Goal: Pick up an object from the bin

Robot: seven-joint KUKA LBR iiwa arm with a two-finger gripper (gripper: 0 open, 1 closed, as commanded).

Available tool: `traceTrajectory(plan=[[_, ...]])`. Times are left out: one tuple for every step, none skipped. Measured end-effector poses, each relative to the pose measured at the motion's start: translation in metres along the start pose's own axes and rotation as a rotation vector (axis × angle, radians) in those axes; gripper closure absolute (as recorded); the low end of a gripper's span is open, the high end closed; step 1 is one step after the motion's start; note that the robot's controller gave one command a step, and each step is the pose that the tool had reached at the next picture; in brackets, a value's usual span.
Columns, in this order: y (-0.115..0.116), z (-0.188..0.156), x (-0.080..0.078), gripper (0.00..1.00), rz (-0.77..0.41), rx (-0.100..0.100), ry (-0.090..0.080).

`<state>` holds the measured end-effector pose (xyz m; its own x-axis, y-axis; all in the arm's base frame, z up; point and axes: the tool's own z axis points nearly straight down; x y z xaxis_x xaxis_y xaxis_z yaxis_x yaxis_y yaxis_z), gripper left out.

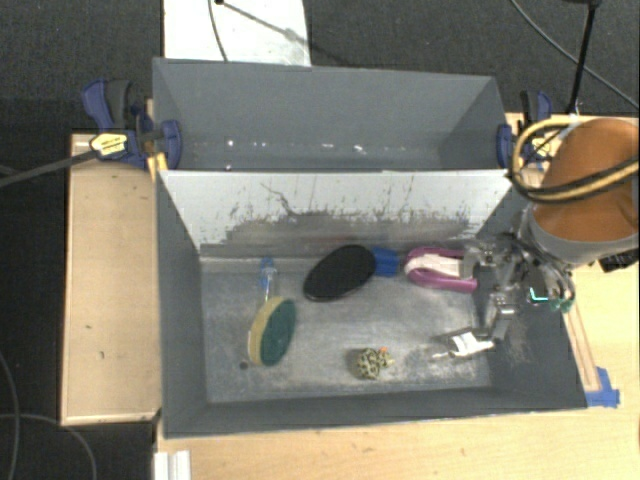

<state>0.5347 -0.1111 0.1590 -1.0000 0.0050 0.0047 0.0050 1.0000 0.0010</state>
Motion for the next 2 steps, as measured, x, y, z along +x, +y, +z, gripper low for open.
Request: traceTrajectory(plan=[[-0.015, 0.092, 0.050, 0.00, -0.011, 0.001, -0.004], [-0.004, 0.058, 0.025, 0.00, -0.431, 0.003, -0.011]])
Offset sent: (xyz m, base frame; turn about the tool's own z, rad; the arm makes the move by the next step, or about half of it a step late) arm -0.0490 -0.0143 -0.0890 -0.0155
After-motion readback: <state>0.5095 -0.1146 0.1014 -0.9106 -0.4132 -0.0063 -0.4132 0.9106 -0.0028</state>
